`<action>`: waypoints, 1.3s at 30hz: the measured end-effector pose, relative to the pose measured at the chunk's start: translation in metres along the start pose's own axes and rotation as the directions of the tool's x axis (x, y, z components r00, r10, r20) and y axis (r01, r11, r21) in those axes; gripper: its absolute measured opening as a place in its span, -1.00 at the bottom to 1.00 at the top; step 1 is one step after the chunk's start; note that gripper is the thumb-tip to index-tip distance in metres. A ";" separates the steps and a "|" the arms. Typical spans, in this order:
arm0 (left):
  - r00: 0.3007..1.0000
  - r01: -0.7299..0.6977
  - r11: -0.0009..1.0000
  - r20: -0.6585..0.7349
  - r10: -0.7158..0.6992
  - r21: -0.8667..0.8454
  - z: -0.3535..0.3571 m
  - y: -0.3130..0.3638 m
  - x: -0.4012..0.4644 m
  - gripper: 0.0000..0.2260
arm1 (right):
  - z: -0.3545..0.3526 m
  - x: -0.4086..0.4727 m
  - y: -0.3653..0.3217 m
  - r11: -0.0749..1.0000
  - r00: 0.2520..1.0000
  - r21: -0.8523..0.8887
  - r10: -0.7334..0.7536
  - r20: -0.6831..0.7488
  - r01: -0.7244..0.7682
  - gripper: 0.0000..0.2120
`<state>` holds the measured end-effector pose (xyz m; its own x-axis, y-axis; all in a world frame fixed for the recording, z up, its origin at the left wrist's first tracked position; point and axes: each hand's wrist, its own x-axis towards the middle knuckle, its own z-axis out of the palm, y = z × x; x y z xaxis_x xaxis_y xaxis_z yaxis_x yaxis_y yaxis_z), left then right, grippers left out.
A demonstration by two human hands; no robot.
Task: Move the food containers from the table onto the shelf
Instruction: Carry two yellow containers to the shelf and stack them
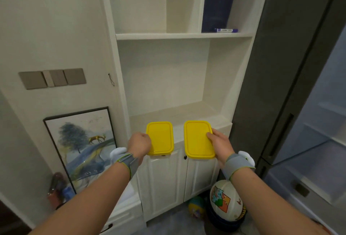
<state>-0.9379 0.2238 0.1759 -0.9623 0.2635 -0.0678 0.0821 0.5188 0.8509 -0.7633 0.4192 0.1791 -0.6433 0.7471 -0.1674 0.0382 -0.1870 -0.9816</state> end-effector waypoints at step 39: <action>0.928 0.349 0.936 -0.157 -0.338 0.044 0.102 -0.051 0.233 -0.79 | 0.144 0.308 0.039 0.993 0.937 -0.070 0.115 0.329 -0.097 -0.77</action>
<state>-1.1396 0.3416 0.0631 -0.9614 -0.0587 -0.2687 -0.2470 0.6134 0.7501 -1.0706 0.5504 0.1028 -0.8499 0.4693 -0.2396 0.1539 -0.2138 -0.9647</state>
